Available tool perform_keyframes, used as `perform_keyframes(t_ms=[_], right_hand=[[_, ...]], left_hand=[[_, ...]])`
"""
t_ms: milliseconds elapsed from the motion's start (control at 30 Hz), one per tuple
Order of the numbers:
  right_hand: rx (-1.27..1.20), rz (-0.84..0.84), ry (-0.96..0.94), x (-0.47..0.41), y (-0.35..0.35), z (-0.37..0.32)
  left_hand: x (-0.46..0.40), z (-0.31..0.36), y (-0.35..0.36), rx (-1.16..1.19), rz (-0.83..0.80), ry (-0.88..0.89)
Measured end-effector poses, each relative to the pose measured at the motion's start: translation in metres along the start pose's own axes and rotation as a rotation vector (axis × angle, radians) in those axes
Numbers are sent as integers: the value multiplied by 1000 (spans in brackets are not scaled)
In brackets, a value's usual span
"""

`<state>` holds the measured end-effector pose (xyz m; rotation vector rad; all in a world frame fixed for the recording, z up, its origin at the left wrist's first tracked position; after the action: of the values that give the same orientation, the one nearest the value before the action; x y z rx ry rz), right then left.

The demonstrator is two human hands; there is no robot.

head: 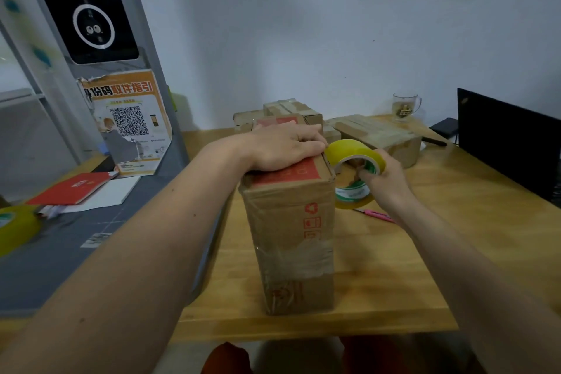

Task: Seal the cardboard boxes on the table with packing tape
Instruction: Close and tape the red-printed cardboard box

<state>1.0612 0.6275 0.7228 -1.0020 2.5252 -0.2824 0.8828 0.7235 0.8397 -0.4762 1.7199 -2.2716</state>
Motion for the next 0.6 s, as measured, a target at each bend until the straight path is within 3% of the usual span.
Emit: perform_keyframes(t_ms=[100,333,467,600], right_hand=[[5,6,7,1,-2,0],[107,3,-92,-2,7,-18],[121,-24,-126,-1,17,-29],[-30,43,-102,9,30,-39]], left_hand=[[-2,4,1,-91,-82,-91],[-3,-12,-3,29,-6,-497],[10,-30,-8,234,2,-461],[29,-48,-3,618,279,-437]])
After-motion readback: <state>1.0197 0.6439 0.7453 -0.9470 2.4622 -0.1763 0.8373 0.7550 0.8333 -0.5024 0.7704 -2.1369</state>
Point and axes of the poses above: each hand's wrist, its own x-axis away from the middle knuckle, its own y-axis out of the palm, z = x × y, the point moved 1 cm from there along -x, towards the middle knuckle, and after that the axes turned 4 degrees about -z, right-handed, at the moved point
